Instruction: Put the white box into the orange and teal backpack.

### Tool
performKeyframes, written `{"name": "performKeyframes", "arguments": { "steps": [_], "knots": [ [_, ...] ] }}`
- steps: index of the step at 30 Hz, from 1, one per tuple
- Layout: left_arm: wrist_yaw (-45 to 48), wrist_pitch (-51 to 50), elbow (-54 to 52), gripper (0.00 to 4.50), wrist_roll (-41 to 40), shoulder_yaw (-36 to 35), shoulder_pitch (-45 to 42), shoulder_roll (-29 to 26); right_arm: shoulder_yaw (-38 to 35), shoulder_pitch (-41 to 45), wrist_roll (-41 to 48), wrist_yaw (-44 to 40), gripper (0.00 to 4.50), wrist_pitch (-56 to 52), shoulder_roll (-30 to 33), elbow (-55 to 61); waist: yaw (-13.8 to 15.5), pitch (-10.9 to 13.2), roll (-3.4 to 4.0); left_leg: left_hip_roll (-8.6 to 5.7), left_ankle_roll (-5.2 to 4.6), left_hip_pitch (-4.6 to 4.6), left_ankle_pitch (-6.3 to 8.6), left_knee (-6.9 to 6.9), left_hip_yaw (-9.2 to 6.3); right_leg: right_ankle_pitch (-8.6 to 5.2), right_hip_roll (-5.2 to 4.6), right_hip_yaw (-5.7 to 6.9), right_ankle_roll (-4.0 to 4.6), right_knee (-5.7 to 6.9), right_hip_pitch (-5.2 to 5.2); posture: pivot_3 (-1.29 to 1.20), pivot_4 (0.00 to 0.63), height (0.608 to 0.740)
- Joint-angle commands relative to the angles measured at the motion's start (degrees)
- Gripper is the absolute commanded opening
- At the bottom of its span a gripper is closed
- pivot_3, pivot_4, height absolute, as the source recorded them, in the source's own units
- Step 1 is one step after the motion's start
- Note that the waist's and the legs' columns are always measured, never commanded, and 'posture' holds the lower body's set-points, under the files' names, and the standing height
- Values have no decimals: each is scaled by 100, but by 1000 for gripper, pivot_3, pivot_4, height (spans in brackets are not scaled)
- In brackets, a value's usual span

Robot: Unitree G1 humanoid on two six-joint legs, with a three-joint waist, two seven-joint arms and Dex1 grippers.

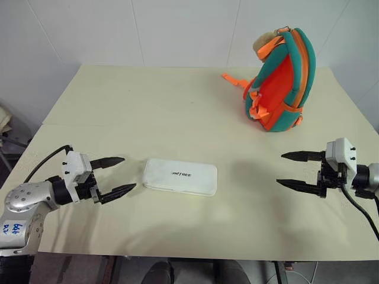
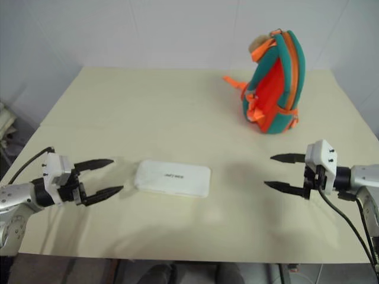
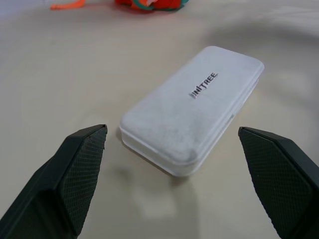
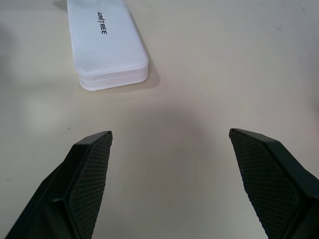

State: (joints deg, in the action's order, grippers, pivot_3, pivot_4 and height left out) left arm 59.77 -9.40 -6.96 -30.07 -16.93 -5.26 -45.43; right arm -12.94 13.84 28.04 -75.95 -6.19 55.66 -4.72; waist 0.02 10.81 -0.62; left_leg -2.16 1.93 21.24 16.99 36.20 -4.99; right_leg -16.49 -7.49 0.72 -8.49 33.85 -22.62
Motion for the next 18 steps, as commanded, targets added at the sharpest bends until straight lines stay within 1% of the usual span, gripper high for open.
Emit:
{"name": "performKeyframes", "arguments": {
  "steps": [1, 6, 12, 14, 15, 18],
  "knots": [
    [91, 128, -163, 4500, -3, -34, -163, -53, -9, 147, -48, -49, 4478, 186, -79, 6, 0, 0, 0, 0, 1, 0, 0, 1, 1, 0, 0, -1, 0, -1, 0, 0, 150, 740],
    [104, -33, -281, 4500, -71, -25, -155, -70, 162, 430, -197, 85, 4478, 310, -335, -110, -12, 1, 1, 0, 2, 0, 1, 3, 8, 1, -1, -4, -2, 1, -1, 0, 150, 740],
    [180, 32, -53, 4500, 68, -191, -228, -261, 590, 819, -231, 220, 4478, -25, -710, 28, -15, 1, 1, 3, 2, -1, 1, 5, 8, 1, 2, -5, -2, 5, -3, 0, 150, 740],
    [307, 16, 185, 4111, 295, -109, -163, -515, 980, 945, -363, 315, 4095, -680, -694, 186, -12, 1, 2, 3, 3, -1, 1, 6, 8, 1, 2, -5, -2, 6, -4, 0, 150, 740],
    [395, 211, 381, 3934, 466, -70, -106, -595, 1173, 1044, -495, 422, 3909, -878, -740, 191, -19, 1, 2, 2, 3, -1, 1, 6, 8, 1, 1, -5, -2, 8, -5, 0, 150, 740],
    [511, 566, 744, 3052, 670, -44, -37, -644, 1396, 1278, -656, 704, 2925, -1052, -985, 142, -17, 2, 3, 1, 2, -1, 1, 2, 19, 0, 1, -15, 0, 10, -14, 0, 150, 740]
  ]
}}
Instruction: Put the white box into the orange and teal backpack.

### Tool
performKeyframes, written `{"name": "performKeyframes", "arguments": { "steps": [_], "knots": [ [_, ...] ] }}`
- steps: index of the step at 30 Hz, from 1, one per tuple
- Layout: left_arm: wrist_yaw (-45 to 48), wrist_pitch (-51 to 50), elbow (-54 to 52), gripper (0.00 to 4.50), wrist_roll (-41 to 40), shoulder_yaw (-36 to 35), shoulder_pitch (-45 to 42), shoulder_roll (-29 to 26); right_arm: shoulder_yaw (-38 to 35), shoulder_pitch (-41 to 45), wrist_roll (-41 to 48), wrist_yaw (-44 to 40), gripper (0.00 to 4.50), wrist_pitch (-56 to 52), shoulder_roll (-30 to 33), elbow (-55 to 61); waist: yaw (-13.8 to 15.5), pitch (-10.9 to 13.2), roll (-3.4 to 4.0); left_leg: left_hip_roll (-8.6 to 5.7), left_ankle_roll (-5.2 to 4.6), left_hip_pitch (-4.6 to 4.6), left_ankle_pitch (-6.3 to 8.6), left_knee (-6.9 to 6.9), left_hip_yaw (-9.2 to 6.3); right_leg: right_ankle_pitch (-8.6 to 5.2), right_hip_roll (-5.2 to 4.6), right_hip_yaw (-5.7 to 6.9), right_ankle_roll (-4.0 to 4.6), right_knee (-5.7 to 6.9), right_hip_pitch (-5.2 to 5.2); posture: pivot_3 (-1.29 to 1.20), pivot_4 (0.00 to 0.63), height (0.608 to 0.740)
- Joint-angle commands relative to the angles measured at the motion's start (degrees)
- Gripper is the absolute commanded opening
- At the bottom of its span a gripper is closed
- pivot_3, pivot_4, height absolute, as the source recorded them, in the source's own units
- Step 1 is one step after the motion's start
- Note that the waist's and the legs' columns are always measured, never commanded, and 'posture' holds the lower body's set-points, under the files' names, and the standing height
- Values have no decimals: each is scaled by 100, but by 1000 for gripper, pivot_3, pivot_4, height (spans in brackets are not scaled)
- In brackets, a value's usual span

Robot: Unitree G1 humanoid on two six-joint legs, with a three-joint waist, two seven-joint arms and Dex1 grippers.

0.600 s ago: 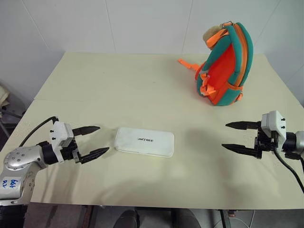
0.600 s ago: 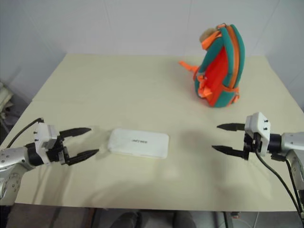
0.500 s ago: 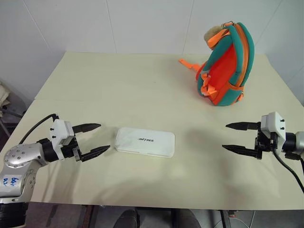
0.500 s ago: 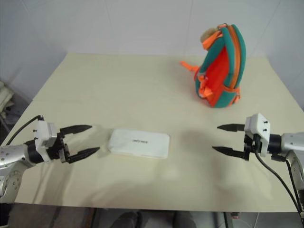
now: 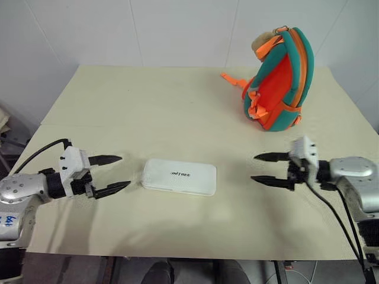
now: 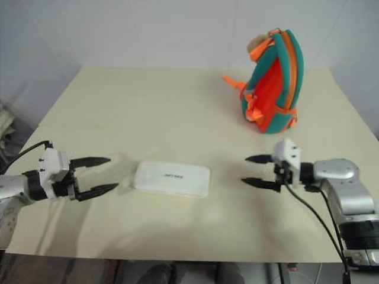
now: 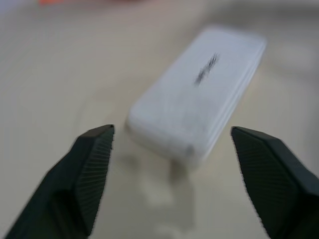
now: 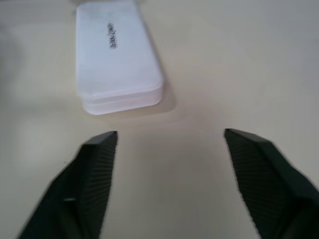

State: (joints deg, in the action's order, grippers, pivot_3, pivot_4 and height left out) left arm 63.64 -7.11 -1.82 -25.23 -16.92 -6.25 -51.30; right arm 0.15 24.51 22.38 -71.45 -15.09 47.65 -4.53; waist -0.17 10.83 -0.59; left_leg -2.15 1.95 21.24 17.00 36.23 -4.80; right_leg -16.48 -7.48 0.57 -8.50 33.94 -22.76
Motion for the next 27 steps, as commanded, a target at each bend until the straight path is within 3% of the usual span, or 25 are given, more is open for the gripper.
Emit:
{"name": "performKeyframes", "arguments": {
  "steps": [1, 8, 10, 27],
  "knots": [
    [144, 394, 291, 2753, 209, -44, 61, -52, 104, 255, -121, 312, 2592, -183, -247, 115, 2, 0, 0, 1, 0, 2, 0, 0, 0, 0, 1, 0, 0, -1, -1, 0, 150, 740],
    [50, 707, 1143, 571, 642, 493, -664, 167, 396, 576, -427, 396, 170, -246, -475, -253, 46, 1, 1, -2, 2, 10, 1, 3, 1, 1, -1, 2, -2, 0, -9, 0, 150, 740],
    [-18, 779, 1328, 14, 756, 634, -885, 280, 469, 512, -497, 389, 135, -302, -479, -270, 29, 1, 1, -2, 2, 10, 1, 3, 1, 1, 0, 3, -3, 9, -8, 0, 150, 740],
    [19, 342, 1166, 14, 798, 1163, -1184, 676, 874, -3, -747, 862, 135, -717, -986, 169, -5, -2, -4, 3, -2, 10, 3, 41, 56, 2, 3, -32, -5, 73, -46, 0, 150, 740]
  ]
}}
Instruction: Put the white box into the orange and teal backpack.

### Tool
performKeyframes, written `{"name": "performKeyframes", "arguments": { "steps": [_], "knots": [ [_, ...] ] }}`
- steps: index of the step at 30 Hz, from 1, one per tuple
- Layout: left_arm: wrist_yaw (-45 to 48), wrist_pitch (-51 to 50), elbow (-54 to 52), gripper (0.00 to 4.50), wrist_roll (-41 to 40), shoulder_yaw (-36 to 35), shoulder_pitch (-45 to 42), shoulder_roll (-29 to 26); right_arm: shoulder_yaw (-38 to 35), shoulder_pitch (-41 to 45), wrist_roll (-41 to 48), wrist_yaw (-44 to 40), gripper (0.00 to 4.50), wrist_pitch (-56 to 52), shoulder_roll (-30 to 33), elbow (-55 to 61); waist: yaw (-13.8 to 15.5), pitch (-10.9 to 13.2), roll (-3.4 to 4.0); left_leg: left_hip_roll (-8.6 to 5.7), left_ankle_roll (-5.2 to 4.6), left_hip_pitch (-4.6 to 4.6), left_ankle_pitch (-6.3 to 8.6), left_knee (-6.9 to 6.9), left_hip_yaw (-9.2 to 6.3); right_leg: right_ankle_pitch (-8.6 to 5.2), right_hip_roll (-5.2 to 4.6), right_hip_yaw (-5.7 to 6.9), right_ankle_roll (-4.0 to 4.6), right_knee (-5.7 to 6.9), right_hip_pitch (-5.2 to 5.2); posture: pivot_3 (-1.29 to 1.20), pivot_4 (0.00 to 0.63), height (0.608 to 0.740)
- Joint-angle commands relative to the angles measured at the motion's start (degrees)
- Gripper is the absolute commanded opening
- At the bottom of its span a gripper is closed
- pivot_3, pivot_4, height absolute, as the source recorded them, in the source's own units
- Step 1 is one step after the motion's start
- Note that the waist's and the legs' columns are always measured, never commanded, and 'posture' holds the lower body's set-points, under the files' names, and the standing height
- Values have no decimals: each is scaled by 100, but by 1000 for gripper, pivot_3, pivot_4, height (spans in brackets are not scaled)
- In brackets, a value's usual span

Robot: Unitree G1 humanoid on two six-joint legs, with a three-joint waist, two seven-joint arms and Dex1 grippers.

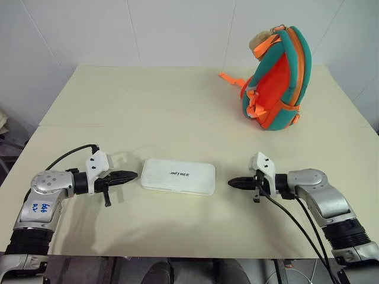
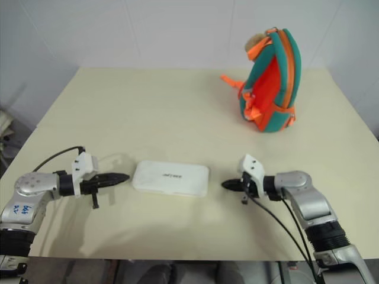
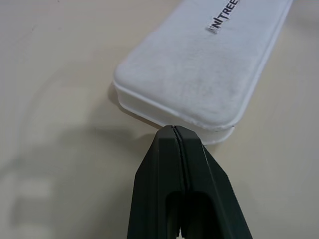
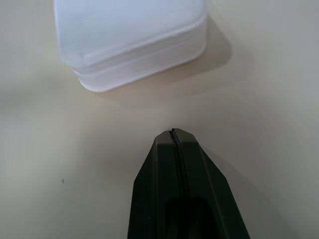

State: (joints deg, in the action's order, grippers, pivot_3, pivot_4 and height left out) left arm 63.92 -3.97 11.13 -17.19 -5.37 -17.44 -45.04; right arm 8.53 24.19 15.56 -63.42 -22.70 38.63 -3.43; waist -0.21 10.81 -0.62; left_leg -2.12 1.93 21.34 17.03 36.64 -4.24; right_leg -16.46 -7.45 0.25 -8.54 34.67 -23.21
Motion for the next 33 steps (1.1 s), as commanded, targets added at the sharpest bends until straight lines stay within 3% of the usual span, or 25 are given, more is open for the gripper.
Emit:
{"name": "performKeyframes", "arguments": {
  "steps": [1, 15, 33],
  "knots": [
    [-34, 31, -103, 14, 20, 34, -74, 71, 49, 53, -89, 82, 135, 70, -119, 23, -1, 0, 0, 0, -1, -1, 1, 6, 0, 0, 0, -2, 0, 0, 0, 0, 150, 740],
    [-125, -11, -42, 14, 130, 328, -358, 480, 38, 168, -114, 185, 135, -178, -292, 291, 10, -2, -4, -1, -6, 1, 4, 41, 4, 2, 2, -13, 2, 27, -3, 0, 150, 740],
    [88, -282, -499, 14, 68, 628, -283, 705, -372, -261, 133, 156, 135, -808, 386, 1127, 24, -1, -6, -3, -8, 14, 6, 43, 9, 3, 0, -18, 0, 17, -14, 0, 150, 740]
  ]
}}
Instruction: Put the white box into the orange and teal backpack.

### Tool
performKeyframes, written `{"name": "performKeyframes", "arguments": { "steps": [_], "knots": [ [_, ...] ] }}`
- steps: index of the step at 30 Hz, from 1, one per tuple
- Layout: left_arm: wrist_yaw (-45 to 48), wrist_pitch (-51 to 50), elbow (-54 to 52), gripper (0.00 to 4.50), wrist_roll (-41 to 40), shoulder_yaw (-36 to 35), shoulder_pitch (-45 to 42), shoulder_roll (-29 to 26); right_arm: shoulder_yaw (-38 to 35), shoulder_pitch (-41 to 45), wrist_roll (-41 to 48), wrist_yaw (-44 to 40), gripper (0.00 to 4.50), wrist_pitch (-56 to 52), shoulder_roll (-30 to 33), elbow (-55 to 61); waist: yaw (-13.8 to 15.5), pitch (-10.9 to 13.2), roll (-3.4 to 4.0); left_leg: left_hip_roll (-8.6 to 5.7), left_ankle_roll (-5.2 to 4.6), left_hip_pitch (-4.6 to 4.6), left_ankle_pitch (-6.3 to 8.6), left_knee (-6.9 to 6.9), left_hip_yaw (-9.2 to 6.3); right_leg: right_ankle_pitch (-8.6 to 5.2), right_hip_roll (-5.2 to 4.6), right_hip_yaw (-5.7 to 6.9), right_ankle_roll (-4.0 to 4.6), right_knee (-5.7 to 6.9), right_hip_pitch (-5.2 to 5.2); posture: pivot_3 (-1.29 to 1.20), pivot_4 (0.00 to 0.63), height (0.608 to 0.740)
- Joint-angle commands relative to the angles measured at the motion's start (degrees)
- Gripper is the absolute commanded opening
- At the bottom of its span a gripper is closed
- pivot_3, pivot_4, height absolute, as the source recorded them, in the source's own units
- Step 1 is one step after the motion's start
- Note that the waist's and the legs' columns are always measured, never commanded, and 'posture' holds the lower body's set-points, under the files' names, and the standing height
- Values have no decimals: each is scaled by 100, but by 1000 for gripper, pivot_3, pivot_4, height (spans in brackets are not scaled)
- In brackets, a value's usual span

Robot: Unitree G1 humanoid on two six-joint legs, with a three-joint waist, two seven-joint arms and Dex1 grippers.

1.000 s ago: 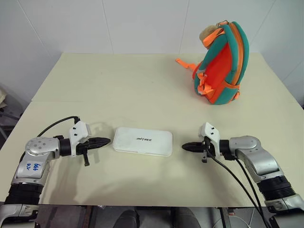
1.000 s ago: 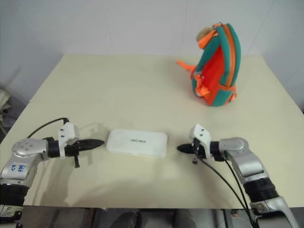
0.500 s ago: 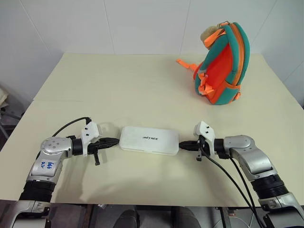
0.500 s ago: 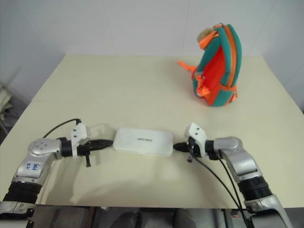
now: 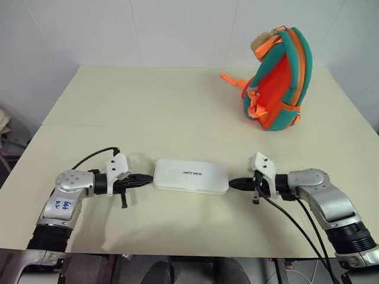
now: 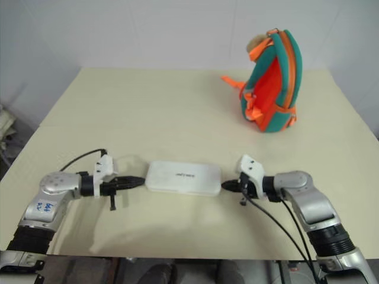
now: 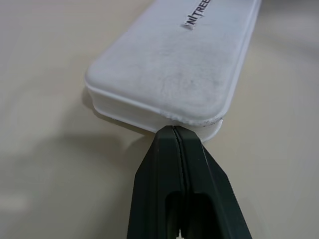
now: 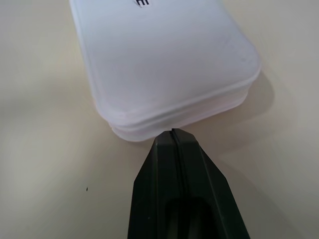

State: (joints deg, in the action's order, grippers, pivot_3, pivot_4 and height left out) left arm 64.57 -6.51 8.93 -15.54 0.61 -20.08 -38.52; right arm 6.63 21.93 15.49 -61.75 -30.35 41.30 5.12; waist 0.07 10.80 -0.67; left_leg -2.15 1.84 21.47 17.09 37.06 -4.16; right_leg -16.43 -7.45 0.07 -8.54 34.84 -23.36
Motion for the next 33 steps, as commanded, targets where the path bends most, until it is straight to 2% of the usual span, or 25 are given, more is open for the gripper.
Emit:
{"name": "performKeyframes", "arguments": {
  "steps": [1, 21, 30, 31, 32, 33],
  "knots": [
    [16, -43, -306, 14, -98, 52, -11, 85, -191, -48, 146, 1, 135, -62, 131, 290, -5, 1, -1, 0, 0, 0, 0, 0, 0, 0, 0, 0, 0, 0, 0, 0, 150, 740],
    [-53, -265, -660, 14, -54, 258, 194, 316, -368, -306, 293, -82, 135, -331, 447, 506, -7, 1, -2, 0, -1, 0, 1, 0, 3, 1, 1, -4, -2, -3, 0, 0, 150, 740],
    [223, -511, -534, 14, -165, -194, 234, -448, -574, -13, 733, -476, 135, -617, 658, 150, -17, 1, -3, 2, -8, -1, 4, 0, 4, 1, 2, -7, -2, -2, -1, 0, 150, 740],
    [256, -540, -471, 0, -176, -228, 197, -515, -611, 48, 755, -466, 830, -642, 678, 92, -16, 2, -3, 2, -17, -1, 9, 0, 4, 1, 2, -7, -2, -3, 0, 0, 150, 740],
    [332, -649, -420, 0, -229, -261, 162, -595, -580, 122, 775, -589, 988, -671, 764, 39, -15, 1, -2, 1, -23, -2, 13, 1, 4, 1, 1, -7, -2, -3, -1, 0, 150, 740],
    [365, -944, -417, 188, -370, -323, 102, -655, -576, 192, 765, -630, 1293, -684, 821, -24, -15, 2, -2, 1, -24, -2, 13, 1, 4, 1, 1, -7, -2, -2, -1, 0, 150, 740]
  ]
}}
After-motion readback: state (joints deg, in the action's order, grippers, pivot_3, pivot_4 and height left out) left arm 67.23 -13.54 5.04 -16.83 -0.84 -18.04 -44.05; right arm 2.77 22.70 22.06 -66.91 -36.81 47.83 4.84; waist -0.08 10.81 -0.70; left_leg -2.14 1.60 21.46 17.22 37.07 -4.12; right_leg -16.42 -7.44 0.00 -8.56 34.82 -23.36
